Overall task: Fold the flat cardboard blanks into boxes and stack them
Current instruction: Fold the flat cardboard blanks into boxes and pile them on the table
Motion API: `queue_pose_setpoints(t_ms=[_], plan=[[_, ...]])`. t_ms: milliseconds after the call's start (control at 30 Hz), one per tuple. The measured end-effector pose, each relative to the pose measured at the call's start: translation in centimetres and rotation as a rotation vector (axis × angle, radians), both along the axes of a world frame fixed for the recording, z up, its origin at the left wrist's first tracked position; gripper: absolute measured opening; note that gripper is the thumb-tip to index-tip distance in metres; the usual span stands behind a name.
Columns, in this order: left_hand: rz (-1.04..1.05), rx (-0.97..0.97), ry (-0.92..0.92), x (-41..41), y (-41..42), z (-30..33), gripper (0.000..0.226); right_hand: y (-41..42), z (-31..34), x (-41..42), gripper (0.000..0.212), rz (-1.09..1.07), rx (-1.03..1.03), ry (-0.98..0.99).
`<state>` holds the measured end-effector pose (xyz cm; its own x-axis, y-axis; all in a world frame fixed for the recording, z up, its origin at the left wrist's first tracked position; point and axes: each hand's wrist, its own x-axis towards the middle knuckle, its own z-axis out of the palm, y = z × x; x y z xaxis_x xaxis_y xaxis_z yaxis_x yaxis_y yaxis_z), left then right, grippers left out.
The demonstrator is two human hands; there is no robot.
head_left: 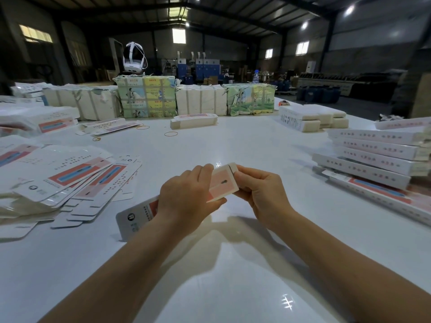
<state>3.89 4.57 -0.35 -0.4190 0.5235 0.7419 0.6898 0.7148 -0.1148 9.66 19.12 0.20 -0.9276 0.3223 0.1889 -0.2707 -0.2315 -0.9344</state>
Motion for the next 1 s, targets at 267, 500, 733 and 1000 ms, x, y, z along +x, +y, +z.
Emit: queue_pose_setpoints(t_ms=[267,500,733,1000], plan=[[0.041,-0.145,0.051,-0.2,0.2,0.1,0.074,0.0,0.0,0.3,0.033,-0.208,0.225,-0.087],[0.106,-0.128,0.02,0.1,0.6,-0.2,0.077,-0.8,-0.2,0.6,0.046,-0.341,0.523,0.042],[0.14,-0.052,-0.076,0.6,0.8,-0.1,0.07,-0.9,-0.3,0.5,0.024,-0.369,0.5,0.053],[0.136,-0.071,-0.099,0.9,1.0,0.2,0.065,-1.2,-1.2,0.2,0.013,-0.434,0.673,0.148]])
